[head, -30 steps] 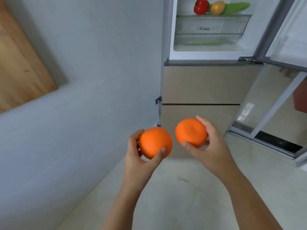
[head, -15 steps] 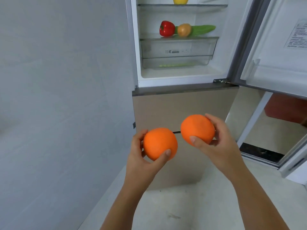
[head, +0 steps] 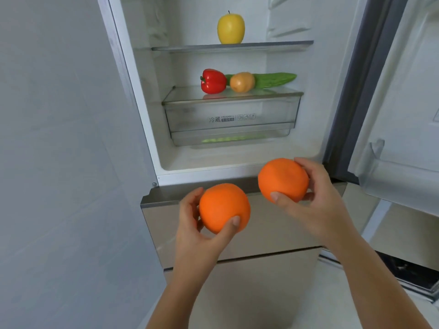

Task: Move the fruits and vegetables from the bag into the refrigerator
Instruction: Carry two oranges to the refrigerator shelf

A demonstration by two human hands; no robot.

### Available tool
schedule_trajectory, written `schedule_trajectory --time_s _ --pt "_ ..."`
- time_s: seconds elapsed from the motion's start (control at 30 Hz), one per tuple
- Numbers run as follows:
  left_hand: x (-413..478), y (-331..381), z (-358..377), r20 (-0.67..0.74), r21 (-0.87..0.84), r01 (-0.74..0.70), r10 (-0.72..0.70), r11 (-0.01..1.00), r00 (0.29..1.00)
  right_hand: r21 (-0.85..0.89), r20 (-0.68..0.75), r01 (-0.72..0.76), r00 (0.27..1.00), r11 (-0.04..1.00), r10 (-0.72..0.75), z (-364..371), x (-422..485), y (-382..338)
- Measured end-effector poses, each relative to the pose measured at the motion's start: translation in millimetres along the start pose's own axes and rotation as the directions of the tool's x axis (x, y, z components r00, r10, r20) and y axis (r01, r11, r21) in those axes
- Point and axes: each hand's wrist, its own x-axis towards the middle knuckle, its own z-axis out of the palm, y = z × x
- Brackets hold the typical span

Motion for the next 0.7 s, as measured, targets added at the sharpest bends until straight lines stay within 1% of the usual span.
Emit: schedule_trajectory --time_s 0.1,0.27,0.37,0.5,0.6,0.7 --pt "29.8 -2.4 9.3 -0.022 -0.003 -0.009 0.009 1.000 1.000 0.032 0.000 0.031 1.000 0.999 -0.031 1.8 29.3 7.7" --pt "84.6 -5.1 22.8 -0.069 -0.033 -0.077 0.075 0.996 0.995 0.019 -0.020 0.069 0.997 0.997 -0.069 0.3 73.4 15.4" --pt "123.0 -2.9 28.1 -0.076 -0.081 -0.152 0.146 0.985 0.986 0.015 -0.027 0.088 0.996 0.996 -0.088 4.1 104.5 12.8" --pt "176.9 7.5 31.7 -0.072 -0.114 -0.266 0.259 0.957 0.963 0.019 -0.099 0.153 0.984 0.988 -0.150 12.4 158.9 2.7" --pt "218.0 14.6 31.4 -0.060 -0.079 -0.348 0.344 0.934 0.937 0.050 -0.135 0.211 0.970 0.976 -0.203 14.9 202.1 -8.1" --pt "255.1 22.0 27.9 -0.045 0.003 -0.414 0.413 0.910 0.909 0.016 -0.198 0.275 0.943 0.961 -0.267 14.2 242.6 -17.9"
